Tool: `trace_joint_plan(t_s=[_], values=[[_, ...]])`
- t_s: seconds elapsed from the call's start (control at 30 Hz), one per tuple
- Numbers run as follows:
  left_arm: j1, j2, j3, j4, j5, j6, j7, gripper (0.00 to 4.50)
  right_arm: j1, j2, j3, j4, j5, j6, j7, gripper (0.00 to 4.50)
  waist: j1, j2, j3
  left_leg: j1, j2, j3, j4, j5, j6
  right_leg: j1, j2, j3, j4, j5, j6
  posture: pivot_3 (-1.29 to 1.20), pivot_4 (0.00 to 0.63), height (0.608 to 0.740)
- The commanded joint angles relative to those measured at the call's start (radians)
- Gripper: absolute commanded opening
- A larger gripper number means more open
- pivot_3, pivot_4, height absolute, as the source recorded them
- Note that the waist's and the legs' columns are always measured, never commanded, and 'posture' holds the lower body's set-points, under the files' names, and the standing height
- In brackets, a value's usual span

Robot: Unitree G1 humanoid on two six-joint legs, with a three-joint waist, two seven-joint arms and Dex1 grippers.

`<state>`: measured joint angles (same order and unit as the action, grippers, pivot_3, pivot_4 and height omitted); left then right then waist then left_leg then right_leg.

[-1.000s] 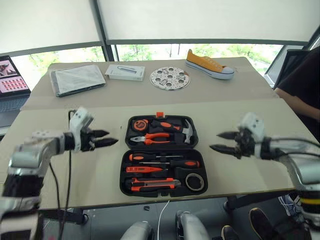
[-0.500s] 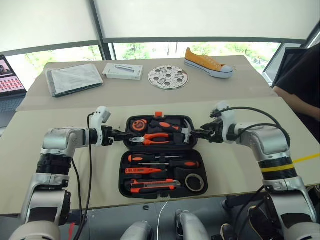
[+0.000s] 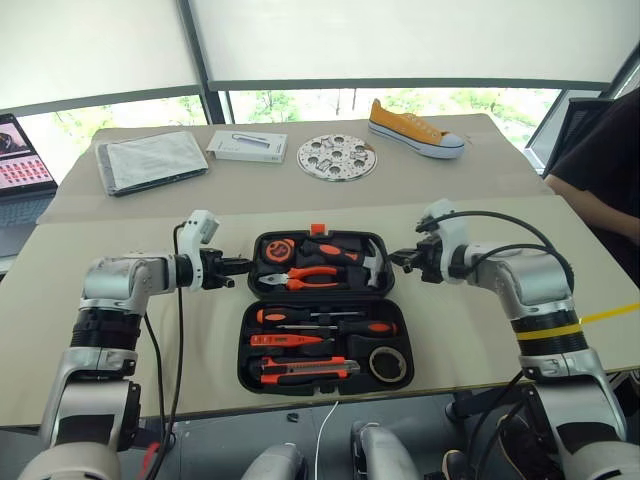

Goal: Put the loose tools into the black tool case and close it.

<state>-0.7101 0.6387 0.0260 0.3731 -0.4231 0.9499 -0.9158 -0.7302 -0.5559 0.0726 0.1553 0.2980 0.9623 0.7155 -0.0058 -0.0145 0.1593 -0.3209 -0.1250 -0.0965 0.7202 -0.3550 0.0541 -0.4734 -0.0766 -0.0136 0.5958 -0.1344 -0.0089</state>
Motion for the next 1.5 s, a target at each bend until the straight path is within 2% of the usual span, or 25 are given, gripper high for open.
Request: trace_joint_plan(t_s=[0.03,0.13,0.2,0.23,0.33,0.67,0.87,1.1,1.3,1.4,1.5], values=[[-0.004,0.002,-0.01,0.024,0.023,-0.036,-0.003,0.04,-0.015,-0.004,-0.012,-0.029,0.013,0.02,0.002,0.03,0.0,0.0,0.0,0.0,0.0,0.0,0.0,0.0,0.0,0.0,0.0,0.0,0.0,0.0,0.0,0.0,0.15,0.737],[-0.003,0.001,-0.016,0.036,0.034,-0.06,0.0,0.04,-0.025,-0.001,-0.038,-0.037,0.026,0.042,-0.009,0.03,0.0,0.0,0.0,0.0,0.0,0.0,0.0,0.0,0.0,0.0,0.0,0.0,0.0,0.0,0.0,0.0,0.15,0.737],[0.0,-0.001,-0.019,0.04,0.038,-0.072,0.002,0.0,-0.027,-0.007,-0.046,-0.051,0.034,0.067,-0.007,0.59,0.0,0.001,0.0,0.0,0.0,0.0,0.0,0.0,0.0,0.0,0.0,0.0,0.0,0.0,0.0,0.0,0.15,0.737],[0.0,-0.002,-0.02,0.042,0.039,-0.075,0.002,0.0,-0.026,-0.008,-0.047,-0.06,0.037,0.078,-0.005,0.68,0.0,0.001,0.0,0.0,0.0,0.0,0.0,0.0,0.0,0.0,0.0,0.0,0.0,0.0,0.0,0.0,0.15,0.737],[0.005,-0.003,-0.025,0.045,0.042,-0.089,0.002,0.0,-0.021,-0.003,-0.05,-0.076,0.044,0.101,-0.016,1.67,0.0,0.001,0.0,0.0,0.0,0.0,0.0,0.0,0.0,0.0,0.0,0.001,0.0,0.0,0.0,0.0,0.15,0.737],[0.017,-0.01,-0.02,0.038,0.041,-0.097,0.006,0.0,0.029,0.002,-0.026,-0.089,0.043,0.132,-0.051,1.67,0.001,0.001,-0.001,0.0,0.0,0.0,0.0,0.0,0.0,0.0,0.0,0.001,0.0,0.0,0.0,0.0,0.15,0.737],[0.029,-0.008,-0.019,0.02,0.039,-0.098,0.0,0.0,0.045,0.028,-0.003,-0.06,0.022,0.116,-0.073,0.01,-0.002,0.002,-0.005,0.001,0.0,0.0,0.0,0.0,0.0,0.001,0.0,0.001,0.0,0.0,0.0,0.0,0.15,0.737],[0.046,-0.01,0.0,0.001,0.039,-0.156,-0.007,0.0,0.014,0.027,-0.018,-0.073,0.018,0.075,-0.083,0.01,-0.005,0.002,-0.007,0.002,0.0,0.0,0.0,0.0,0.0,0.002,0.0,0.001,0.0,0.0,0.0,0.0,0.15,0.737],[0.015,-0.047,0.106,-0.053,0.029,-0.399,0.044,0.0,-0.064,0.077,-0.09,-0.107,0.0,-0.12,-0.151,0.01,-0.004,0.002,-0.006,-0.001,0.0,0.0,0.001,0.0,-0.001,-0.001,0.0,0.001,0.0,0.001,-0.001,0.0,0.15,0.737],[0.014,-0.047,0.116,-0.088,0.042,-0.512,0.043,0.0,-0.075,0.097,-0.111,-0.111,-0.01,-0.206,-0.174,0.01,-0.006,0.002,-0.006,-0.005,0.0,0.0,0.0,0.001,-0.001,-0.007,0.0,0.001,0.0,0.001,-0.001,0.0,0.15,0.737],[0.047,-0.05,0.102,-0.118,0.073,-0.6,0.05,0.0,-0.03,0.086,-0.071,-0.129,-0.05,-0.303,-0.16,0.01,-0.007,0.002,-0.006,-0.016,0.0,0.0,0.003,0.001,-0.001,-0.018,0.0,-0.001,0.007,0.002,-0.002,0.0,0.15,0.737]])
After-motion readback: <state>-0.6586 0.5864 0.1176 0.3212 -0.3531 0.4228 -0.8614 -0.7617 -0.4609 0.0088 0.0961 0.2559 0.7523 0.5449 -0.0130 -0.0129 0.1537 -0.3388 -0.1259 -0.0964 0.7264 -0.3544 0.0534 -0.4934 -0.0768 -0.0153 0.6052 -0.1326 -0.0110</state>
